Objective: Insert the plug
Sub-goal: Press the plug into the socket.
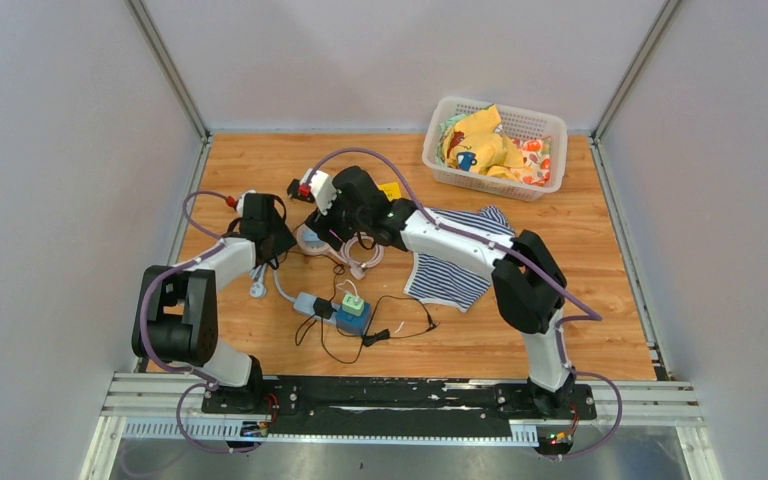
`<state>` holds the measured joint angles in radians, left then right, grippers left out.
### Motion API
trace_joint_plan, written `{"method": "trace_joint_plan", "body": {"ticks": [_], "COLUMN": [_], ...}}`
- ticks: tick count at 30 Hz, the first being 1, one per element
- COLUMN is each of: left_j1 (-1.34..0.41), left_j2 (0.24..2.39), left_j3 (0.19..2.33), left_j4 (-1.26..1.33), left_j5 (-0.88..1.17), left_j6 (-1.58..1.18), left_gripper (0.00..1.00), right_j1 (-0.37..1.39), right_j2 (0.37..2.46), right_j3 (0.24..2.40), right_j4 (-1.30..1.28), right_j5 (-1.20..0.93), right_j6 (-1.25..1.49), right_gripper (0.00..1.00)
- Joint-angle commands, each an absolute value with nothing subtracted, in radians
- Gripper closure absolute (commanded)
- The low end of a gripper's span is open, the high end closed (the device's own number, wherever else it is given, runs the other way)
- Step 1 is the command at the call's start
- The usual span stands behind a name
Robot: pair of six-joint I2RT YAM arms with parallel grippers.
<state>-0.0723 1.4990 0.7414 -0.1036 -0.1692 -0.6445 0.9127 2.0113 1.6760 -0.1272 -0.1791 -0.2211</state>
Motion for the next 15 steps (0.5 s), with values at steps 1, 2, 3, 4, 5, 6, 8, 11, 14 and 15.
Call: {"method": "trace_joint_plan", "body": {"ticks": [1, 2, 3, 4, 5, 6, 8, 11, 14, 15], "left_j1": [-0.041, -0.037, -0.033, -0.03, -0.031, -0.03, -0.029, -0.026, -0.026, -0.026], "left_j2": [1.492, 1.499, 1.505, 1.508, 1.512, 1.514, 1.52, 1.527, 1.527, 1.528], "left_j3": [0.758, 0.759, 0.759, 0.761, 0.762, 0.762, 0.764, 0.764, 0.76, 0.759], "left_j4": [-0.136, -0.139, -0.14, -0.14, -0.141, -0.142, -0.147, -0.153, -0.152, -0.153], "left_j5": [-0.182, -0.167, -0.154, -0.146, -0.142, -0.142, -0.151, -0.148, -0.151, -0.153], "left_j6": [-0.675, -0.68, -0.683, -0.685, -0.685, -0.683, -0.683, -0.683, -0.684, -0.683], "left_gripper": [0.49, 0.49, 0.5, 0.5, 0.5, 0.5, 0.51, 0.52, 0.52, 0.52], "right_j1": [0.894, 0.894, 0.894, 0.894, 0.895, 0.894, 0.895, 0.894, 0.894, 0.894], "right_j2": [2.108, 2.132, 2.153, 2.175, 2.193, 2.208, 2.234, 2.265, 2.287, 2.294], "right_j3": [1.789, 1.811, 1.833, 1.853, 1.873, 1.888, 1.916, 1.94, 1.955, 1.959], "right_j4": [-0.203, -0.213, -0.222, -0.232, -0.238, -0.243, -0.245, -0.248, -0.252, -0.252], "right_j5": [-0.311, -0.322, -0.33, -0.34, -0.355, -0.362, -0.366, -0.37, -0.372, -0.374], "right_j6": [-0.328, -0.34, -0.348, -0.357, -0.364, -0.37, -0.381, -0.402, -0.419, -0.423], "right_gripper": [0.34, 0.34, 0.35, 0.35, 0.35, 0.35, 0.35, 0.35, 0.39, 0.4]}}
